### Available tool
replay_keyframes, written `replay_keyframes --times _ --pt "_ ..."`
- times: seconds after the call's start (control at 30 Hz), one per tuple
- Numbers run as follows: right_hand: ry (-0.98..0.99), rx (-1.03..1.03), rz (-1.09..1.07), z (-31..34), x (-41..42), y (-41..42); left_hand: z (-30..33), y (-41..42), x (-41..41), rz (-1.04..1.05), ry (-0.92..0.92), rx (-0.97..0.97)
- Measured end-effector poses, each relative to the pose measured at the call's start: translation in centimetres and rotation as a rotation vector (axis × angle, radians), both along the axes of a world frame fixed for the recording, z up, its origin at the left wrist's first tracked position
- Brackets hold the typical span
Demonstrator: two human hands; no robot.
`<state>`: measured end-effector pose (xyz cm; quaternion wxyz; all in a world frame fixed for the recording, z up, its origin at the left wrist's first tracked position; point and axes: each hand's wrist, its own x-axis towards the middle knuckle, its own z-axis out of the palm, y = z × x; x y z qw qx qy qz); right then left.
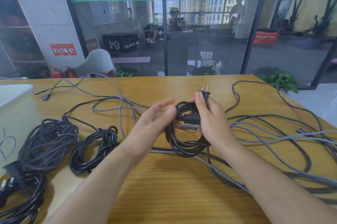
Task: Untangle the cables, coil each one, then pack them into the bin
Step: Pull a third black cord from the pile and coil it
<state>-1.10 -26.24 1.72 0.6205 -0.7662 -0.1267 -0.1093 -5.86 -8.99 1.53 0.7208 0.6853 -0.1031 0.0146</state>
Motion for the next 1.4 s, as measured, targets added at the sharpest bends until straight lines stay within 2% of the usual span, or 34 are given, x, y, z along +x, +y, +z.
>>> replay_keyframes --times 0.1,0.2,0.3,0.47,0.6,0.73,0.83,0.97,1.13,1.3,1.4 --pt "0.193 0.147 0.121 0.2 -0.2 0.3 -0.3 0.1 0.0 -0.017 -0.031 0.085" --pt "0.368 0.295 0.25 0.8 -0.5 0.3 -0.6 0.2 0.3 0.03 -0.031 0.015" --pt "0.379 0.291 0.315 0.9 -0.6 0.3 -0.3 0.3 0.3 0.072 -0.071 0.028" --pt "0.361 0.293 0.413 0.9 -0.5 0.3 -0.4 0.4 0.3 0.188 -0.15 0.166" --pt "0.321 0.356 0.521 0.5 -0.5 0.6 -0.5 0.4 0.5 0.32 -0.126 0.119" --pt "0.151 0.18 0.388 -0.4 -1.0 1.5 -0.9 0.7 0.7 0.383 -0.152 0.155" --pt "0.011 0.1 0.293 -0.6 -1.3 1.6 -0.8 0.3 0.5 0.302 -0.17 0.131" --pt "0.035 0.152 0.288 -0.3 -1.3 1.2 -0.7 -0.7 0.2 0.228 -0.163 0.04" --pt "-0.033 0.095 0.261 -0.7 -1.5 1.7 -0.7 -1.1 0.1 0.366 -0.254 0.179" --pt "-0.032 0.072 0.152 -0.5 -1.7 1.9 -0.7 -2.0 -0.3 0.397 -0.26 0.169" --pt "-0.029 0.128 0.136 0.1 -1.8 2.2 -0.4 -2.4 -0.5 0.396 -0.273 0.159"
